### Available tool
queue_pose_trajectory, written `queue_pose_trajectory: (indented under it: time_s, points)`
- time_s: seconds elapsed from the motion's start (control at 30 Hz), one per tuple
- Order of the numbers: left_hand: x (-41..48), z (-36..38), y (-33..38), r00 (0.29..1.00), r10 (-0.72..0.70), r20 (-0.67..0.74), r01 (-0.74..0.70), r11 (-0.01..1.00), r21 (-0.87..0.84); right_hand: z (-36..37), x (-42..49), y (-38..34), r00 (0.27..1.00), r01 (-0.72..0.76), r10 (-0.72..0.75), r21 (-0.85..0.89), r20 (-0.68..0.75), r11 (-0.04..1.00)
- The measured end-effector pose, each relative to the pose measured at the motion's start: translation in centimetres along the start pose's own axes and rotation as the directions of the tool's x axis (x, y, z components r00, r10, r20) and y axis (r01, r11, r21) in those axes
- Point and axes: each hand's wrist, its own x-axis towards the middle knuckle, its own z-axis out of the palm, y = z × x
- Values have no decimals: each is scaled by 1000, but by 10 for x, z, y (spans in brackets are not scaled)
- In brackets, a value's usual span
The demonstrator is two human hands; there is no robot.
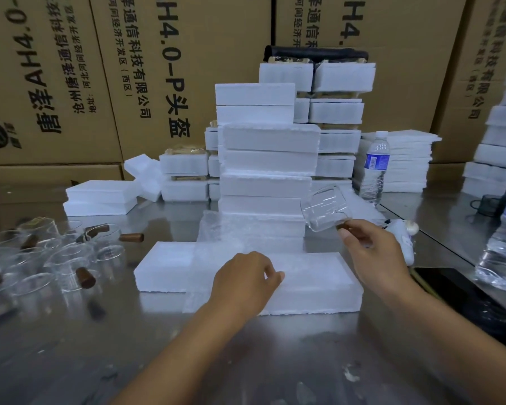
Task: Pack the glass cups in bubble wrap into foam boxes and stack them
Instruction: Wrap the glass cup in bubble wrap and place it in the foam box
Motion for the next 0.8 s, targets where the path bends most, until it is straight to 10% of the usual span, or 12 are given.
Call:
queue_pose_trajectory:
  time_s: [0.4,0.63,0.8]
  points:
    - [-2,-2,-12,976,-132,-174,3,806,-592,-7,-4,-8,973,18,-17,-2,232,1000]
    - [-4,-8,-9,950,-230,-210,-14,643,-766,3,-11,-8,994,-32,26,56,102,998]
    - [-8,-15,-10,955,-185,-230,-78,594,-801,-2,-8,-10,981,87,-53,-185,184,979]
